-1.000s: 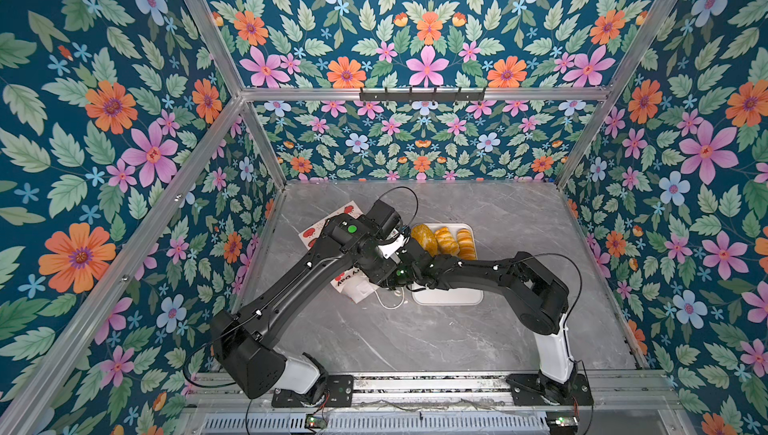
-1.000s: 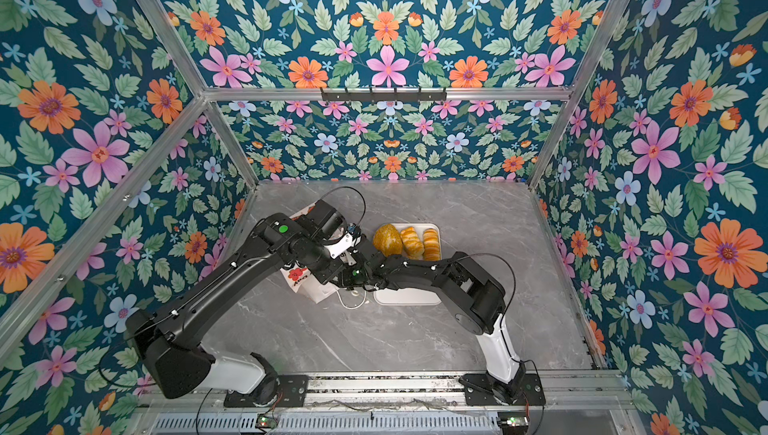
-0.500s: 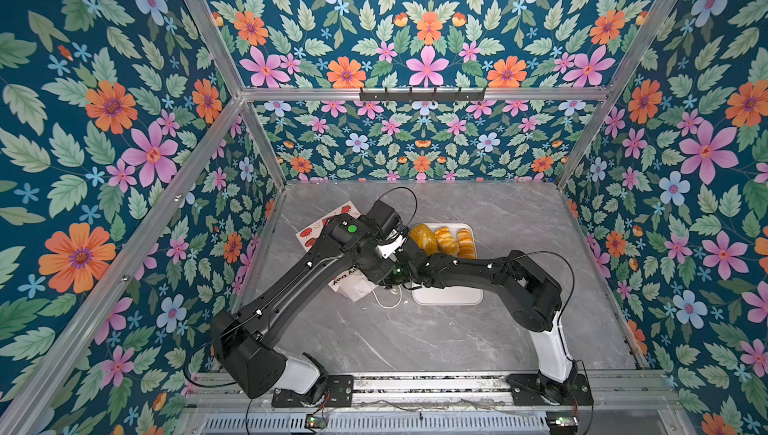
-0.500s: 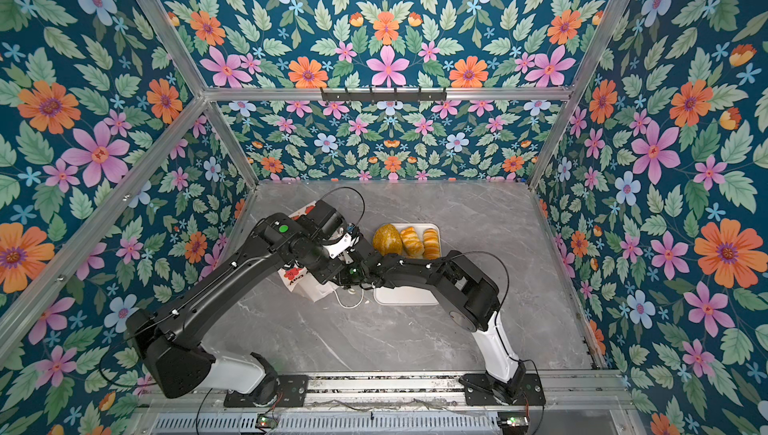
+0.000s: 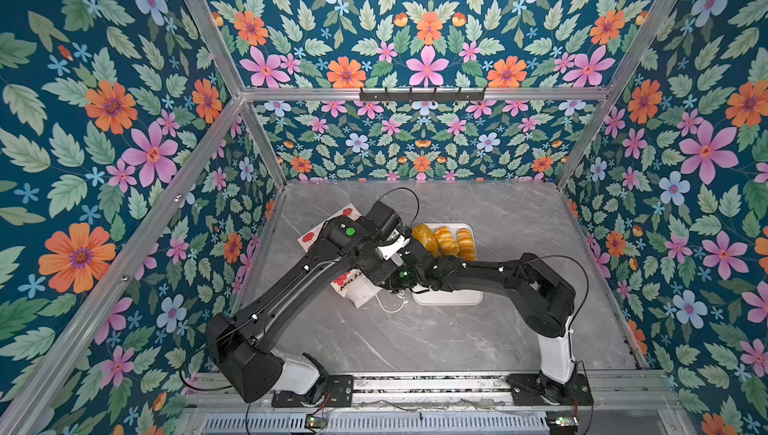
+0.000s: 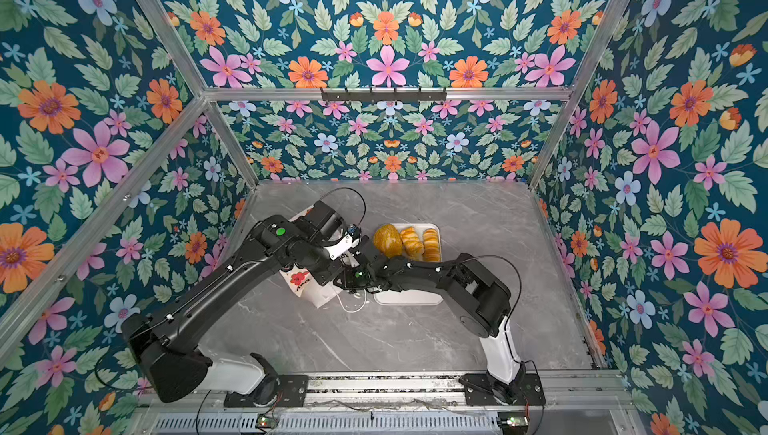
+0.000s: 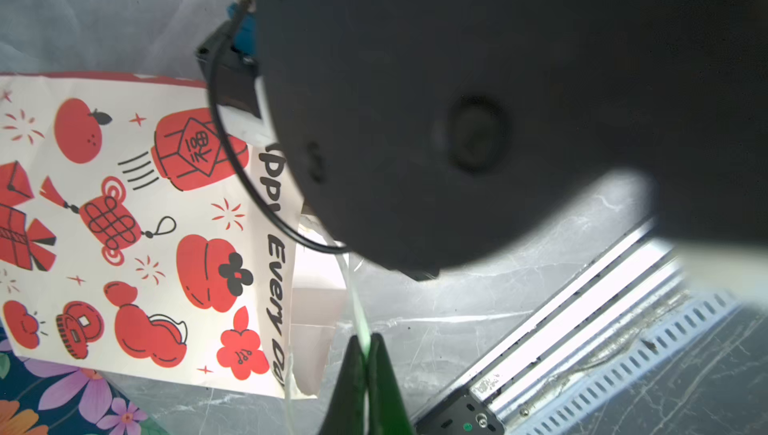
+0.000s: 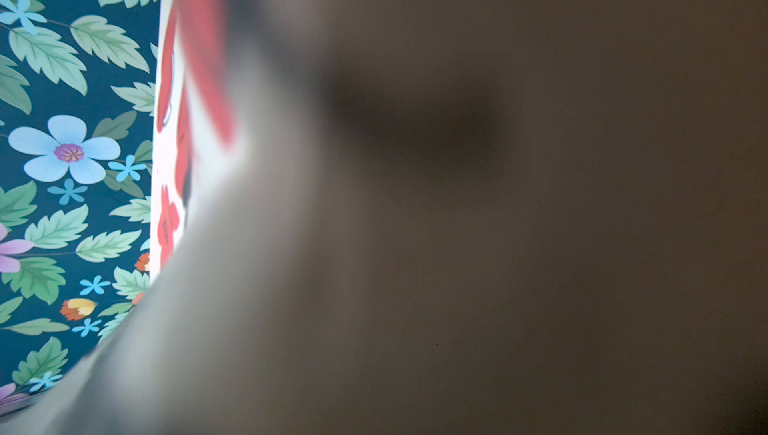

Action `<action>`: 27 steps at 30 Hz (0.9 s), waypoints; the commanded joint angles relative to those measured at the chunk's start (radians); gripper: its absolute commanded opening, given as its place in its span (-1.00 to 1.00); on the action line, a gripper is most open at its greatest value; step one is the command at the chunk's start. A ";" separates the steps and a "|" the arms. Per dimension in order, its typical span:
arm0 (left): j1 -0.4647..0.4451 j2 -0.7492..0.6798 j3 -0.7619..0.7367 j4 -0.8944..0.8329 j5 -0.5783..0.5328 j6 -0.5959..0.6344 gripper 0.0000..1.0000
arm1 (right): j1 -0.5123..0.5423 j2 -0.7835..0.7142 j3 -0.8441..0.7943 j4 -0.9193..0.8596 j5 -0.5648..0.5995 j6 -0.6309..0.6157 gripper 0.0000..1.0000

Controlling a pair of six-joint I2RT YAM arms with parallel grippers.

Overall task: Take the fake bread out of the paper bag
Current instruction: 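Close the tongs on the small ring bun inside the bag, then pull the ring bun out of the bag toward the tray with the tongs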

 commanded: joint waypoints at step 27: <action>0.050 -0.019 -0.076 0.249 -0.040 0.020 -1.00 | -0.058 -0.621 -0.353 -0.381 0.040 -0.091 -0.76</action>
